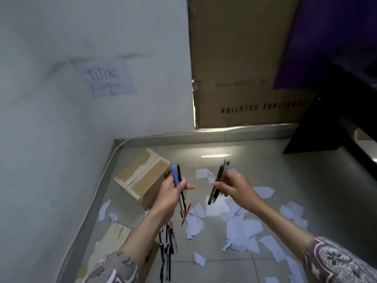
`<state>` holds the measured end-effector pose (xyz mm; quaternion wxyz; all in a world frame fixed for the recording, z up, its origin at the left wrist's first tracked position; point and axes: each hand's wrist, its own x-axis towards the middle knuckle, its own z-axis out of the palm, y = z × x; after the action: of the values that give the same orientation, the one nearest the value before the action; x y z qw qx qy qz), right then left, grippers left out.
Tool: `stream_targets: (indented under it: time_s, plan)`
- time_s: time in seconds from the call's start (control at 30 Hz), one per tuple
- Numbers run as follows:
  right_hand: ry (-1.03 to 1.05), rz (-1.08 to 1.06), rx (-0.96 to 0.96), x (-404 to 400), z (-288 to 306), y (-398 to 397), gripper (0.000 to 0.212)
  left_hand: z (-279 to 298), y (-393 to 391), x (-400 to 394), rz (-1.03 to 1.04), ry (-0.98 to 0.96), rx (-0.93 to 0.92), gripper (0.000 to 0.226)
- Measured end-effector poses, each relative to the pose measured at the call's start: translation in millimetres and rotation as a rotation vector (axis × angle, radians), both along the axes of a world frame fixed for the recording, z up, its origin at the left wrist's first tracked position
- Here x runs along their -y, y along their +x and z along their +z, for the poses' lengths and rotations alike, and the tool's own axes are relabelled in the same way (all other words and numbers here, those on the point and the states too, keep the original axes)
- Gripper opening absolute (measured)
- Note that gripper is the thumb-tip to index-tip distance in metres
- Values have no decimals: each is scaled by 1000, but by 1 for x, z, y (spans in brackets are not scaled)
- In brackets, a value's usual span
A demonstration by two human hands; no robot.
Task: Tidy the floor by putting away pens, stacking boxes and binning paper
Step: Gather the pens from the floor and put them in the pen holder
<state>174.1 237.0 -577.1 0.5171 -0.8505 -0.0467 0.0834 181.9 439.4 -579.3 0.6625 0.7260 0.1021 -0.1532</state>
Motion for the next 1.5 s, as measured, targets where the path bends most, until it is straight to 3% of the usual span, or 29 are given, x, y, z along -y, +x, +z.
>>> stream_targets:
  time_s: [0.33,0.57,0.77,0.93,1.27,1.5]
  plan:
    - [357,-282,63,68,203,-48,9,203,-10,80,-141,-98,188,20]
    - [450,-475,115,105,265,-70,17,279,-14,113,-282,23,324,23]
    - [540,-651,140,140,286,-80,22,311,-7,141,-463,119,363,22]
    - [604,-804,162,177,292,-88,19,322,5,173,-507,78,409,14]
    - [691,-989,240,297,313,-41,17,353,63,293,-435,-20,498,9]
    - [589,-1052,285,410,331,32,16,359,132,420,-324,-83,458,1]
